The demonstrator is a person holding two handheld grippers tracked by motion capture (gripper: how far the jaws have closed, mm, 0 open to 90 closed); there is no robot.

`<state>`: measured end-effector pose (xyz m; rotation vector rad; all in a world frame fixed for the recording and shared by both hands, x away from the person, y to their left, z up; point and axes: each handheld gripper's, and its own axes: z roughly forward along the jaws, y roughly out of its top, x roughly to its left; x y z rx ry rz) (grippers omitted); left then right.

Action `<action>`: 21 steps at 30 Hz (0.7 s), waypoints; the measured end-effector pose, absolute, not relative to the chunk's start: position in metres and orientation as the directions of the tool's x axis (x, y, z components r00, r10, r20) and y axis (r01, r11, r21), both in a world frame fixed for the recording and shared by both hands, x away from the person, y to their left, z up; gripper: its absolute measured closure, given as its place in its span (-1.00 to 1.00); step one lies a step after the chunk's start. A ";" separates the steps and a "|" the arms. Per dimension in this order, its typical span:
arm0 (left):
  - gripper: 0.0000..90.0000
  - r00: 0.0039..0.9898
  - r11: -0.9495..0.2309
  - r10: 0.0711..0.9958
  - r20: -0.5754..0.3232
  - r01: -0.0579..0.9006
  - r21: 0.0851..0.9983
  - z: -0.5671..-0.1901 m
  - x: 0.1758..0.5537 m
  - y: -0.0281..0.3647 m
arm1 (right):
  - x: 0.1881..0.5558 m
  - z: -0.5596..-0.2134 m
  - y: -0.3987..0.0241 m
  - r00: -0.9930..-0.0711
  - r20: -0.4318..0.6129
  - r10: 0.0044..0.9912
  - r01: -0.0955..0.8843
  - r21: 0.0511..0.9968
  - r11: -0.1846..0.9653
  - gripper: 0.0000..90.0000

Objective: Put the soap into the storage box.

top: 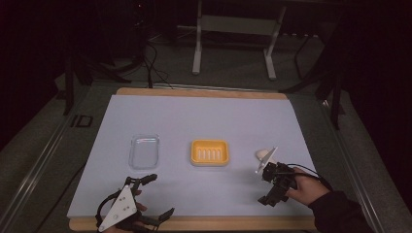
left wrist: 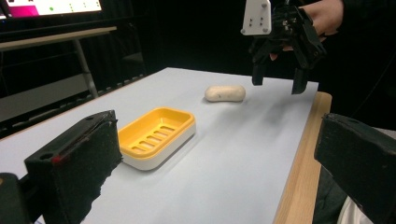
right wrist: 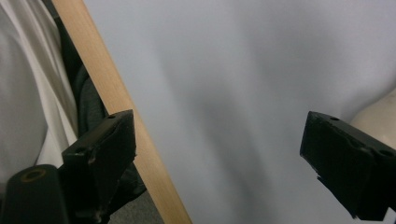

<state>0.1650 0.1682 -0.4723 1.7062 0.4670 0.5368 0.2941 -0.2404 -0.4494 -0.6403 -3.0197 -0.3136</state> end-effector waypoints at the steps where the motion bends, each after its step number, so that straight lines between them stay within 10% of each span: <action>1: -0.99 0.811 -0.193 0.576 0.099 0.018 0.981 -0.472 0.165 0.168 | 0.294 -0.449 -0.240 -0.914 0.080 0.398 0.405 0.189 0.894 -0.77; 21: -0.99 0.809 -0.197 0.579 0.098 0.022 0.980 -0.473 0.165 0.167 | 0.309 -0.466 -0.257 -0.809 0.043 0.587 0.586 -0.025 0.810 -0.70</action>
